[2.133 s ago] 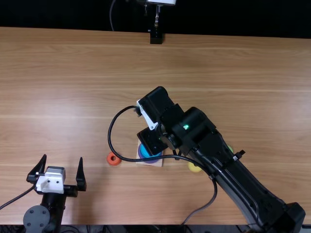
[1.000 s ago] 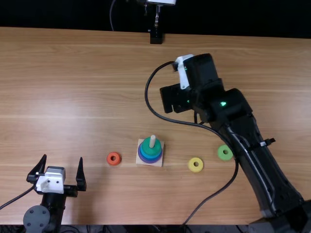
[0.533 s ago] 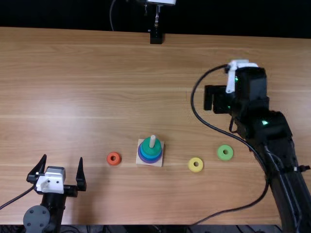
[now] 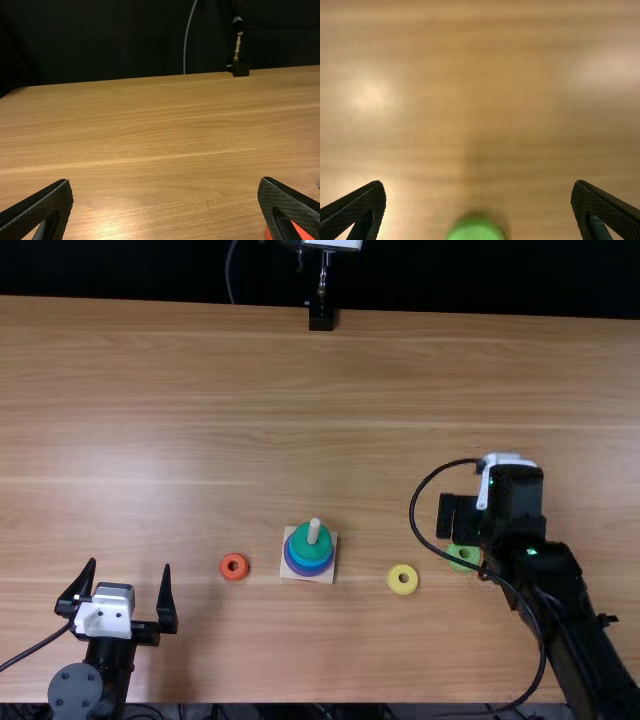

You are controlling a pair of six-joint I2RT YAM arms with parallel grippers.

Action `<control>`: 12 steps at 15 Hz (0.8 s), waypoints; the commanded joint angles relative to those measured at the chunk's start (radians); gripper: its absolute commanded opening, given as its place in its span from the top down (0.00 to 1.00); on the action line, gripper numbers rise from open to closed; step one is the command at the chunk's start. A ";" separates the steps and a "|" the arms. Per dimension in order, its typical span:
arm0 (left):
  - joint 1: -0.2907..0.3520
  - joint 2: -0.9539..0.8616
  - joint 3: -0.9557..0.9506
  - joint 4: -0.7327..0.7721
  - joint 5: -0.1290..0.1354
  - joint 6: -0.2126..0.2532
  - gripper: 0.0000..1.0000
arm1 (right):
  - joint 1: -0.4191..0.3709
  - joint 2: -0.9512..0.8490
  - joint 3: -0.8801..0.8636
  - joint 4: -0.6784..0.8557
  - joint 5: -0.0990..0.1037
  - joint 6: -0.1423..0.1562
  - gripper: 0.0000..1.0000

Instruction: Build the Hanoi tower: stack the rings onto the peg from bottom to top in this color order: purple, dark blue, light blue, dark green, light green, yellow, orange.

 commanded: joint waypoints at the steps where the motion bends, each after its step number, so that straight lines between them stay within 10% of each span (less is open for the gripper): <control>1: 0.004 -0.012 -0.051 -0.019 0.004 0.007 0.00 | -0.011 -0.023 -0.041 0.005 -0.034 -0.006 0.00; 3: 0.004 -0.012 -0.051 -0.019 0.004 0.007 0.00 | -0.014 -0.021 -0.052 -0.006 -0.071 -0.004 0.00; 10: 0.004 -0.012 -0.051 -0.019 0.004 0.007 0.00 | -0.074 -0.012 -0.041 -0.020 -0.074 -0.006 0.00; 12: 0.004 -0.012 -0.051 -0.019 0.004 0.007 0.00 | -0.075 -0.009 -0.035 -0.050 -0.108 -0.008 0.00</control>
